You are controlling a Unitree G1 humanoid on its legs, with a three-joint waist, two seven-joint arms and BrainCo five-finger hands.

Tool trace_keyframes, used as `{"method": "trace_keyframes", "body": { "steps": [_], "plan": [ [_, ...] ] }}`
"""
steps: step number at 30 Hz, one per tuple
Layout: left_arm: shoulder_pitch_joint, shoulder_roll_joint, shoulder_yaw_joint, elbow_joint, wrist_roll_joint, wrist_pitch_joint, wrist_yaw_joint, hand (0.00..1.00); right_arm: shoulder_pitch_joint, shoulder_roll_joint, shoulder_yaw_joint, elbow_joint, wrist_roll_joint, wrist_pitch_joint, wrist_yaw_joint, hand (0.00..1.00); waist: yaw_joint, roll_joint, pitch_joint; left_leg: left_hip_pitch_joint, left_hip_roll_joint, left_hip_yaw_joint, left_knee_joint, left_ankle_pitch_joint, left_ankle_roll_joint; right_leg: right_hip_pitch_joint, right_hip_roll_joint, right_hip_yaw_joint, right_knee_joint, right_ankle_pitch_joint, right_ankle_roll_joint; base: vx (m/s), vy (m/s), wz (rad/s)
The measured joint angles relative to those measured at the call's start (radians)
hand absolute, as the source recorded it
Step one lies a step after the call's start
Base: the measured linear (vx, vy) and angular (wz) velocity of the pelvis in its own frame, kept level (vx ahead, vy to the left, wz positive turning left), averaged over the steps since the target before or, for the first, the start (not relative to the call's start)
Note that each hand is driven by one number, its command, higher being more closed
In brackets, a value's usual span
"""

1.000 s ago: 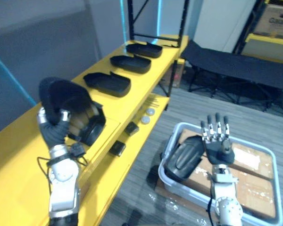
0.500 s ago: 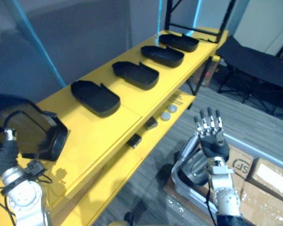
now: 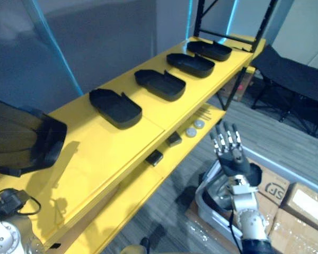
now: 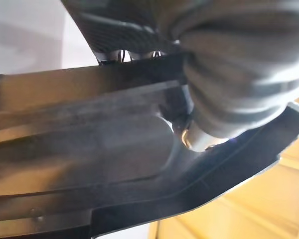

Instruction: Walk over and take plastic housings, then place them on the shelf

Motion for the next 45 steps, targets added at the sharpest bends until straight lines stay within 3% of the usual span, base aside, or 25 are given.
{"method": "trace_keyframes", "body": {
  "steps": [3,5,9,11,16,22,27,30,33,37,38,39,40,41,42,45],
  "plan": [
    [-0.006,0.100,0.001,0.089,-0.028,0.080,-0.050,1.00,0.000,-0.013,0.000,0.000,-0.001,0.013,0.000,0.00,0.005,0.009,0.005,0.000,0.006,0.009,0.013,-0.004,-0.004,-0.003,0.004,0.016,0.005,0.000,0.000,-0.03,-0.028,-0.13],
    [-0.042,0.219,0.008,0.259,-0.084,0.173,-0.101,1.00,0.011,-0.041,0.001,0.001,-0.001,0.029,0.000,0.00,0.001,0.018,0.011,0.000,0.010,0.015,0.013,-0.004,-0.004,-0.015,0.004,0.026,0.021,-0.005,0.004,-0.04,-0.033,-0.10],
    [-0.096,0.326,0.048,0.432,-0.153,0.240,-0.150,1.00,0.037,-0.074,0.012,0.001,-0.001,0.036,0.000,0.00,0.000,0.019,0.008,0.002,0.016,0.038,0.014,-0.005,-0.006,-0.031,0.004,0.045,0.039,-0.011,0.007,0.00,-0.011,-0.15],
    [-0.132,0.415,0.057,0.514,-0.184,0.287,-0.199,1.00,0.054,-0.088,0.024,0.001,-0.001,0.057,0.001,0.00,-0.003,0.020,0.008,0.007,0.017,0.041,0.014,-0.006,-0.006,-0.031,0.003,0.047,0.047,-0.014,0.008,0.00,-0.002,-0.02],
    [-0.225,0.555,0.057,0.717,-0.192,0.387,-0.272,1.00,0.079,-0.107,0.084,0.000,-0.008,0.072,0.004,0.00,-0.002,0.033,-0.005,0.016,0.025,0.060,0.011,-0.012,-0.012,-0.032,0.005,0.064,0.058,-0.022,0.006,-0.01,-0.004,-0.10],
    [-0.330,0.642,0.001,0.854,-0.192,0.462,-0.341,1.00,0.127,-0.125,0.127,0.000,-0.008,0.072,0.004,0.00,-0.006,0.051,-0.037,0.015,0.024,0.062,0.005,-0.012,-0.011,-0.034,0.005,0.063,0.056,-0.020,0.011,0.00,-0.001,-0.01],
    [-0.381,0.643,-0.062,0.906,-0.200,0.505,-0.381,1.00,0.138,-0.125,0.154,-0.001,-0.008,0.072,0.003,0.00,-0.009,0.057,-0.046,0.015,0.027,0.063,0.002,-0.013,-0.012,-0.034,0.005,0.063,0.054,-0.020,0.011,0.00,0.000,0.00],
    [-0.415,0.643,-0.098,0.915,-0.276,0.511,-0.379,1.00,0.140,-0.125,0.158,-0.001,-0.019,0.070,0.004,0.00,-0.009,0.055,-0.048,0.015,0.027,0.063,0.001,-0.013,-0.012,-0.034,0.006,0.063,0.053,-0.020,0.011,0.00,0.000,0.00],
    [-0.465,0.644,-0.102,0.885,-0.367,0.431,-0.336,1.00,0.140,-0.124,0.175,-0.001,-0.029,0.015,0.001,0.00,-0.009,0.053,-0.049,0.015,0.027,0.065,0.002,-0.013,-0.012,-0.034,0.006,0.063,0.052,-0.019,0.012,0.00,0.000,0.00],
    [-0.442,0.636,-0.063,0.543,-0.383,0.203,-0.202,1.00,0.132,-0.096,0.140,-0.035,-0.083,-0.118,-0.044,0.00,-0.007,0.047,-0.053,0.014,0.027,0.071,0.008,-0.018,-0.015,-0.035,0.007,0.067,0.052,-0.019,0.012,0.01,0.000,-0.04],
    [-0.411,0.607,-0.029,0.418,-0.368,0.123,-0.161,1.00,0.132,-0.079,0.118,-0.072,-0.113,-0.152,-0.068,0.00,-0.008,0.051,-0.056,0.014,0.028,0.079,0.012,-0.022,-0.015,-0.037,0.008,0.070,0.052,-0.019,0.012,0.02,-0.002,-0.14],
    [-0.395,0.575,-0.008,0.356,-0.349,0.087,-0.140,1.00,0.131,-0.072,0.108,-0.092,-0.123,-0.165,-0.082,0.00,-0.008,0.055,-0.061,0.014,0.028,0.083,0.012,-0.024,-0.013,-0.040,0.007,0.071,0.052,-0.019,0.012,0.03,0.000,-0.16],
    [-0.361,0.491,0.019,0.242,-0.300,0.013,-0.091,1.00,0.131,-0.060,0.086,-0.128,-0.150,-0.193,-0.108,0.00,-0.009,0.063,-0.079,0.010,0.028,0.088,0.012,-0.025,-0.013,-0.046,0.007,0.074,0.051,-0.018,0.014,0.04,0.001,-0.08],
    [-0.345,0.443,0.024,0.190,-0.266,-0.019,-0.066,1.00,0.131,-0.055,0.077,-0.144,-0.167,-0.210,-0.122,0.00,-0.009,0.067,-0.086,0.010,0.028,0.088,0.012,-0.026,-0.013,-0.046,0.007,0.074,0.049,-0.017,0.014,0.04,-0.002,-0.04],
    [-0.310,0.345,0.026,0.099,-0.194,-0.068,-0.019,1.00,0.126,-0.040,0.061,-0.171,-0.202,-0.235,-0.152,0.00,-0.009,0.071,-0.093,0.013,0.028,0.087,0.013,-0.026,-0.014,-0.042,0.008,0.074,0.047,-0.017,0.015,0.00,0.000,0.00],
    [-0.200,0.114,-0.021,-0.048,-0.018,-0.122,0.090,1.00,0.101,-0.003,0.035,-0.191,-0.295,-0.267,-0.243,0.00,-0.007,0.065,-0.094,0.016,0.037,0.081,0.022,-0.032,-0.021,-0.028,0.020,0.074,0.036,-0.014,0.016,-0.02,-0.029,0.02]
  ]
}}
